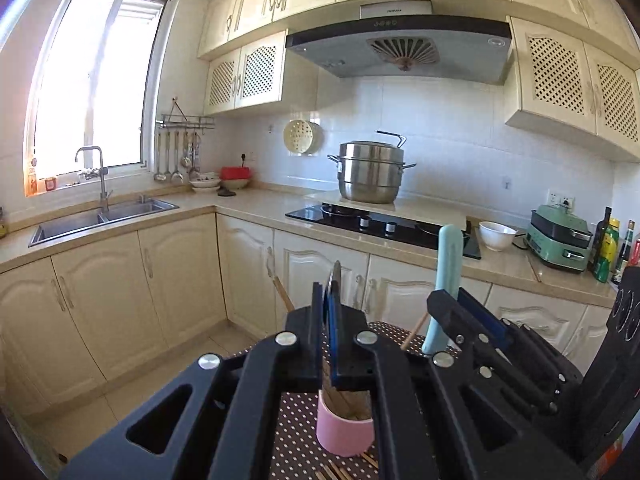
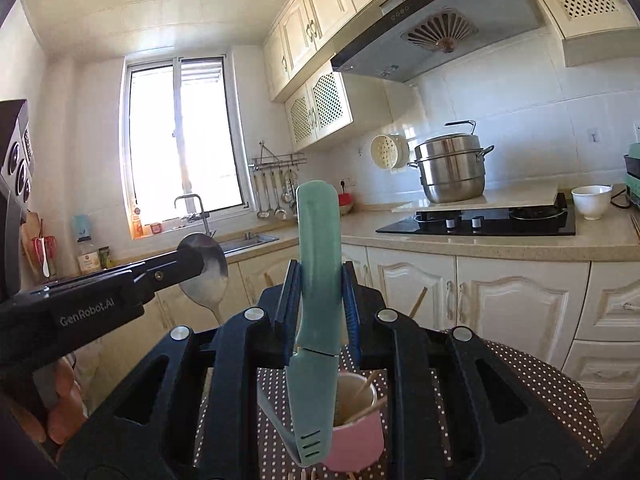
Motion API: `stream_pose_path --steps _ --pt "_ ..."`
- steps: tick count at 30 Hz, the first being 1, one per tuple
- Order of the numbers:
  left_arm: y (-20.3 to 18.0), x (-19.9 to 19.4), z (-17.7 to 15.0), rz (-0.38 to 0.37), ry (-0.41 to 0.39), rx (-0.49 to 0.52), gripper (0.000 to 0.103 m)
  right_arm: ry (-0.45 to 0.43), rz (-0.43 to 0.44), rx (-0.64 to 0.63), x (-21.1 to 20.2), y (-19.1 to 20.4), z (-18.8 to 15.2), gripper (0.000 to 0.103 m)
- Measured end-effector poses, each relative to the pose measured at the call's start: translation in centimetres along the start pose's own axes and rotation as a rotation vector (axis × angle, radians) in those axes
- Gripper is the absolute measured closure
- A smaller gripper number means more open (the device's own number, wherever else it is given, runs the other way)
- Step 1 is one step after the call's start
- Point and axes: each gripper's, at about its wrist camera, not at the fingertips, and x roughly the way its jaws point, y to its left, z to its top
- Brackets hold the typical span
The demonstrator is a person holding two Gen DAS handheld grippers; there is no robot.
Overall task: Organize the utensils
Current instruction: 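Lift the knife and spoon upright over the pink cup with both tools, then lower the knife and spoon into the pink cup and open both tools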
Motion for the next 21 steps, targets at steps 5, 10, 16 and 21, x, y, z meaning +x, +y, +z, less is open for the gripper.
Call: stream_pose_path --steps 5,10,16,21 --pt "0.1 1.6 0.2 0.039 -0.015 0.013 0.101 -0.01 -0.017 0.005 1.9 -0.2 -0.4 0.082" --pt "0.0 3.1 0.3 0.049 -0.029 0.021 0.101 -0.025 -0.03 0.002 3.3 -0.3 -0.7 0.082" --pt "-0.1 4.7 -0.4 0.053 -0.018 0.035 0.101 -0.021 -0.046 -0.012 4.3 -0.5 -1.3 0.082" --pt "-0.4 6.1 -1.6 0.046 0.019 0.05 0.1 0.001 -0.054 -0.02 4.6 -0.6 -2.2 0.082"
